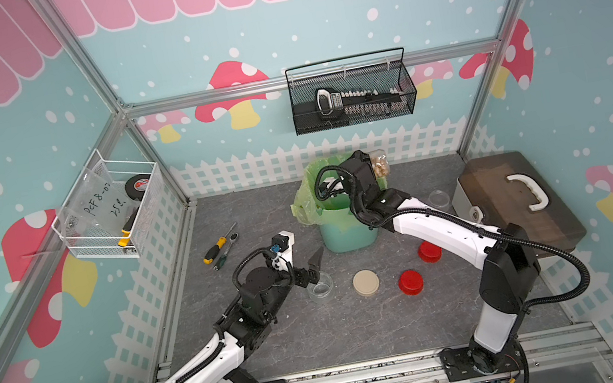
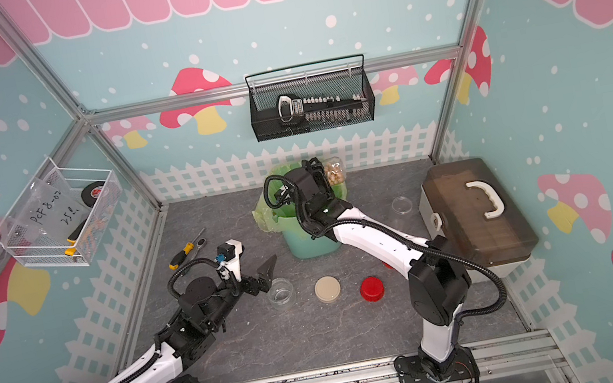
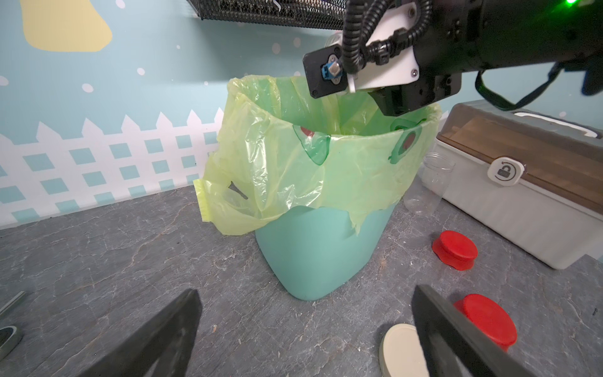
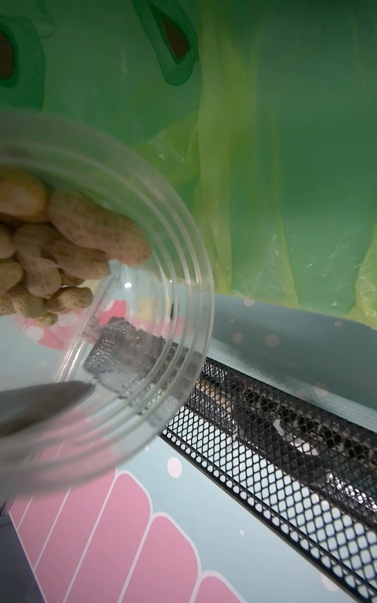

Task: Empty moldy peanuts from jars
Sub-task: Pour the moldy peanuts from the jar into the trash bin.

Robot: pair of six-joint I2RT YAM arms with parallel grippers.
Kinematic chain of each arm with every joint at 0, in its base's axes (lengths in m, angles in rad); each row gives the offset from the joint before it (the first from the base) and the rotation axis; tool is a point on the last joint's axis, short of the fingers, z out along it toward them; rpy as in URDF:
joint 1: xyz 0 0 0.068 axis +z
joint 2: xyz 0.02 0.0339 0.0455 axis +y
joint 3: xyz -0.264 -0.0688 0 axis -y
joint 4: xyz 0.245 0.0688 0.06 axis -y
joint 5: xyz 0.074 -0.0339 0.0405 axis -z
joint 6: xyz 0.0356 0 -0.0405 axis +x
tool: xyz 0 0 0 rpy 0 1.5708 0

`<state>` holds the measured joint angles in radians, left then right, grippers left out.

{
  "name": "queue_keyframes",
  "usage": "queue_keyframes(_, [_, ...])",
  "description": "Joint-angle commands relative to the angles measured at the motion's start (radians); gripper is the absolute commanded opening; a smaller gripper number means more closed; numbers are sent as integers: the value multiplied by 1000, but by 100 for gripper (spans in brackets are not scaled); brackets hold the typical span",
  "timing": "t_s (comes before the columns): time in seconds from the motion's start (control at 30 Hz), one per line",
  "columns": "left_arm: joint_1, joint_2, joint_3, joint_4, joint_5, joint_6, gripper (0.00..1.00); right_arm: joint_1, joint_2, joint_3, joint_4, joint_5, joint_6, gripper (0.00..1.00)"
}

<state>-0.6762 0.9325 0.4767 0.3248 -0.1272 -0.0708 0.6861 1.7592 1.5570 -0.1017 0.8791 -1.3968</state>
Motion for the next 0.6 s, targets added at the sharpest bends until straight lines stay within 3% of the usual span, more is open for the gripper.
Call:
queue_keyframes(0.0, [2, 2, 28, -10, 5, 20, 99, -5, 16, -15, 58, 38, -63, 42])
queue_keyframes(0.57, [3, 4, 28, -12, 7, 19, 99, -3, -11, -42, 80, 21, -73, 42])
